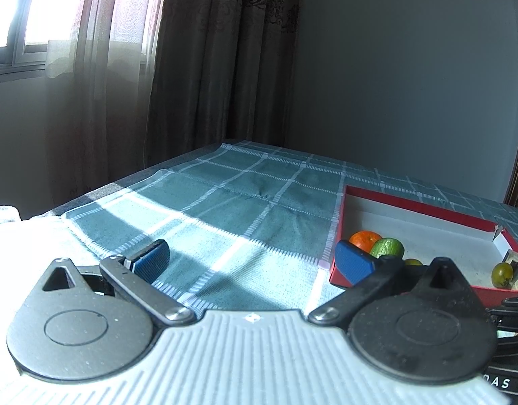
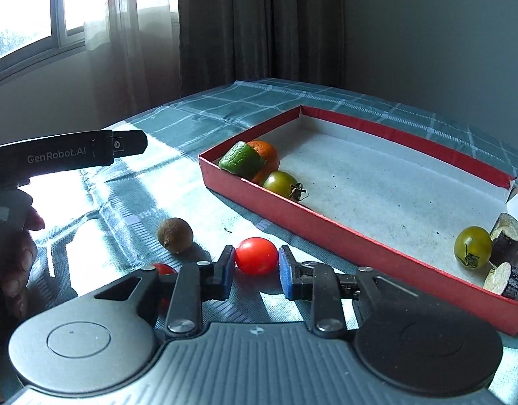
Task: Organize fruits
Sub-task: 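Close the right gripper on the red cherry tomato and lift it, then lower the cherry tomato into the red tray and open the right gripper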
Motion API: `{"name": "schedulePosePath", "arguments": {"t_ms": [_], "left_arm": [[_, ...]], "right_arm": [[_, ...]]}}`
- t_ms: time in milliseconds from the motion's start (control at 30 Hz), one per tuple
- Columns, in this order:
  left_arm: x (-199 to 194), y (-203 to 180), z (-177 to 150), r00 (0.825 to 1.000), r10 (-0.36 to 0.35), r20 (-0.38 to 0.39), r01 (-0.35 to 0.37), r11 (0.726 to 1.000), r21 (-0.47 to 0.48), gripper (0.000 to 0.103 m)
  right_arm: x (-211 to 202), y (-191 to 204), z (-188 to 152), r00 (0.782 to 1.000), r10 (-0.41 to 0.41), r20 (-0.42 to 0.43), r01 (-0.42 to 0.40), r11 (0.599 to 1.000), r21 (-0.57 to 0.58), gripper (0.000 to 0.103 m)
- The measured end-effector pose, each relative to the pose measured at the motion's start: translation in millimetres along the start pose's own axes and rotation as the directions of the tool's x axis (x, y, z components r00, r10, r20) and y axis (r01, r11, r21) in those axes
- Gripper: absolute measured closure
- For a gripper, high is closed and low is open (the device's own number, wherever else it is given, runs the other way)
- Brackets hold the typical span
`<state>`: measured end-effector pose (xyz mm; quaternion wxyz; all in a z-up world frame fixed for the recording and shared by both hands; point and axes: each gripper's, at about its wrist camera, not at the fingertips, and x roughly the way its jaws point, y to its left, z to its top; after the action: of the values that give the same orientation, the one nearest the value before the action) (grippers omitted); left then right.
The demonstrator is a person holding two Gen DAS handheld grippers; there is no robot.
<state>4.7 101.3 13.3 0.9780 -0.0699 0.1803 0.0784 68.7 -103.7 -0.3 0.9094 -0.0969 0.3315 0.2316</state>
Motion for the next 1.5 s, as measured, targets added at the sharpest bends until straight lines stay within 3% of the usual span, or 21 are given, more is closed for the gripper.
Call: {"name": "schedulePosePath", "arguments": {"t_ms": [133,300,567,833,1033,1500], "left_arm": [[0.0,0.4,0.0,1.000,-0.002,0.000,0.002,1.000,0.000,0.000],[0.5,0.1,-1.0,1.000,-0.012,-0.007,0.012,1.000,0.007,0.000],[0.0,-0.3,-1.6,1.000,-0.017,-0.006,0.017,1.000,0.014,0.000],[0.2,-0.9,-1.9,1.000,-0.016,-0.007,0.016,1.000,0.019,0.000],[0.1,-1.3,-2.3,1.000,-0.016,-0.008,0.017,1.000,0.021,0.000],[0.2,-1.0,-1.9,1.000,-0.016,-0.012,0.016,0.999,0.029,0.000]], "right_arm": [[-5.5,-2.3,0.3,1.000,-0.005,0.026,0.005,1.000,0.013,0.076],[-47.7,-22.7,13.9,0.988,-0.017,0.156,0.005,0.997,0.078,0.076],[-108.3,-100.4,19.8,0.949,-0.184,0.255,0.134,0.971,0.199,0.076],[-108.8,-143.9,0.1,0.946,-0.260,0.196,0.204,0.943,0.265,0.076],[-92.1,-153.2,-16.3,0.948,-0.261,0.181,0.196,0.930,0.311,0.076],[-82.0,-154.5,-19.9,0.951,-0.267,0.153,0.214,0.931,0.297,0.076]]}}
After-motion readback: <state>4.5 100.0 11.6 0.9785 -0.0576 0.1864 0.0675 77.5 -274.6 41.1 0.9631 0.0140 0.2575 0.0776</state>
